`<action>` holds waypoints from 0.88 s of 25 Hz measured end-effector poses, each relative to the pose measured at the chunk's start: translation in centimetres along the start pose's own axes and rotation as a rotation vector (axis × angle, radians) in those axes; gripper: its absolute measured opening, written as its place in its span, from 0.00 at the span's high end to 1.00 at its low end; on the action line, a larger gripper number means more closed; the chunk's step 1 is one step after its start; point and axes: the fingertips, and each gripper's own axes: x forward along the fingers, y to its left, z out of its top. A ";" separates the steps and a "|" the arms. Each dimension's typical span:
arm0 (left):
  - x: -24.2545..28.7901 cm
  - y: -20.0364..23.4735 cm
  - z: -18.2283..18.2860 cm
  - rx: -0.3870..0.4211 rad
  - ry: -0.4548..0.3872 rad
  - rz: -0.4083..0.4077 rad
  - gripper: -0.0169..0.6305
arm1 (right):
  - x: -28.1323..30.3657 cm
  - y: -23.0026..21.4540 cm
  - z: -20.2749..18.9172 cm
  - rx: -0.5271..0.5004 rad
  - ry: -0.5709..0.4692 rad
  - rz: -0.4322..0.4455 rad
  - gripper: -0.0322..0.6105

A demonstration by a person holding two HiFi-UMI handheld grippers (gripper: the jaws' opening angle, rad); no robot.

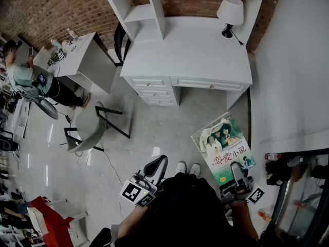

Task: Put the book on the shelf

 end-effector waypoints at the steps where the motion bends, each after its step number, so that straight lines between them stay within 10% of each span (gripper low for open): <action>1: 0.1 -0.2 0.0 0.005 -0.012 -0.006 0.95 | 0.0 0.2 -0.1 -0.008 0.007 0.002 0.83; 22: 3.3 -0.2 0.4 0.037 0.021 -0.018 0.95 | 4.2 0.3 1.3 -0.060 0.062 0.091 0.83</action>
